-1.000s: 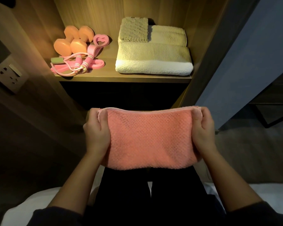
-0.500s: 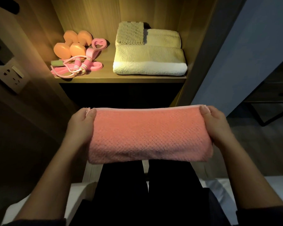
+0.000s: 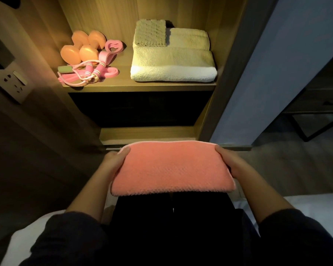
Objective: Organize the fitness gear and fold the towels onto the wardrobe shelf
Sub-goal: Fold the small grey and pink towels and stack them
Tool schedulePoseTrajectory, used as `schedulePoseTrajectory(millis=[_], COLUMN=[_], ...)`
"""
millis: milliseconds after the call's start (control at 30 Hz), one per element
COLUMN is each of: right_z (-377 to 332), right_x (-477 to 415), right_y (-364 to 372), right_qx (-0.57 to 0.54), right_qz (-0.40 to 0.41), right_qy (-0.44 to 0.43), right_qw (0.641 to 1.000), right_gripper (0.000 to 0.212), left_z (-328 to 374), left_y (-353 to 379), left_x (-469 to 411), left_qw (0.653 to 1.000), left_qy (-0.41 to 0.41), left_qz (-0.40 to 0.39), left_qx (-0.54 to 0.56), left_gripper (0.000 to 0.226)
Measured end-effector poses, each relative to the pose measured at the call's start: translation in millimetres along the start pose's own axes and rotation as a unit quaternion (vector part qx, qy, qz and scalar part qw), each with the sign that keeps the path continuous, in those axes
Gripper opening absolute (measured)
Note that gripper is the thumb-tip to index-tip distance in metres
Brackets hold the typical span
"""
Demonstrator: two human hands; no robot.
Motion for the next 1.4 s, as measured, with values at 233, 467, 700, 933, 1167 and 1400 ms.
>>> schedulePoseTrajectory(millis=[233, 467, 700, 933, 1167, 1400], right_z=[10, 0, 2, 19, 3, 29], right_x=[18, 11, 8, 35, 35, 36], right_y=[-5, 2, -3, -11, -15, -11], right_qx=[-0.009, 0.221, 0.172, 0.059, 0.204, 0.227], right_qz=[-0.033, 0.125, 0.044, -0.022, 0.083, 0.057], right_qy=[0.017, -0.254, -0.109, 0.022, -0.216, -0.173], right_qw=[0.999, 0.933, 0.978, 0.998, 0.951, 0.957], right_gripper=[0.034, 0.044, 0.049, 0.049, 0.039, 0.042], left_z=[-14, -3, -19, -33, -29, -56], left_y=[-13, -16, -13, -14, -33, -27], left_x=[27, 23, 12, 21, 33, 37], left_qw=[0.991, 0.976, 0.994, 0.993, 0.985, 0.988], left_qy=[-0.072, 0.138, 0.055, -0.046, 0.135, 0.076], left_qz=[-0.110, 0.114, 0.038, -0.084, 0.071, 0.066], left_qx=[-0.006, -0.127, -0.089, -0.068, -0.077, -0.121], left_gripper=[0.042, 0.029, 0.031, 0.031, 0.026, 0.029])
Point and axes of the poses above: each hand's wrist, its own x-axis away from the middle knuckle, its own y-axis out of the palm, z = x × y, the point moved 1 cm from there along -x, towards the middle knuckle, and after that the axes turned 8 degrees about -x, right-handed, at the moved point
